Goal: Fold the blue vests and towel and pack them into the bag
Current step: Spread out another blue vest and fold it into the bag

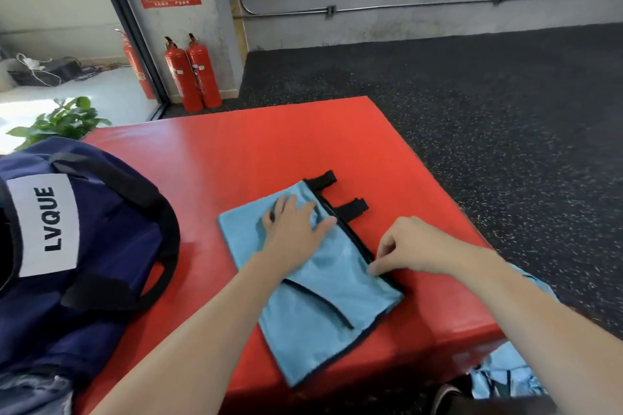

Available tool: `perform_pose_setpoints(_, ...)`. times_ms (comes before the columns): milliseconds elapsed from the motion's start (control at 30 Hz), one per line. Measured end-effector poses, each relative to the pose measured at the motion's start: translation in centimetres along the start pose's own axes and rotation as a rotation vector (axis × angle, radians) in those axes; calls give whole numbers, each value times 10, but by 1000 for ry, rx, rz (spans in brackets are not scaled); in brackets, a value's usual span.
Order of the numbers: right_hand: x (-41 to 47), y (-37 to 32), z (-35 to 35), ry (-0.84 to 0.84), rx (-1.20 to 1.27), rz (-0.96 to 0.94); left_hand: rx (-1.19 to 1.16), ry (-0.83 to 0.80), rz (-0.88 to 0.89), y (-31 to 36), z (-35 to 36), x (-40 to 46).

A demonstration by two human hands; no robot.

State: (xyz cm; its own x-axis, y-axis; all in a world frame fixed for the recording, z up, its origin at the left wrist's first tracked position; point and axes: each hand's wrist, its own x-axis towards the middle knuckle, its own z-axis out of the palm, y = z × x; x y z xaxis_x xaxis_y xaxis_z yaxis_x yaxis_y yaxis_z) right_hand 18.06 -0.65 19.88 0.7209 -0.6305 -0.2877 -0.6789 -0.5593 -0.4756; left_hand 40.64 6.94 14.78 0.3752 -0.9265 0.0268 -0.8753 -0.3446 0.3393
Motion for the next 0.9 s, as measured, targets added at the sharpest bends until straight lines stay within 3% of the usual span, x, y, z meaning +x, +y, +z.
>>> perform_pose_setpoints(200, -15, -5, 14, -6, -13, -24, 123, -63, 96, 36, 17, -6)
perform_pose_setpoints(600, -39, -6, 18, 137, -55, -67, 136, -108, 213, 13, -6, -53)
perform_pose_setpoints(900, -63, -11, 48, 237, -92, -306, 119, -23, 275, -40, -36, -138)
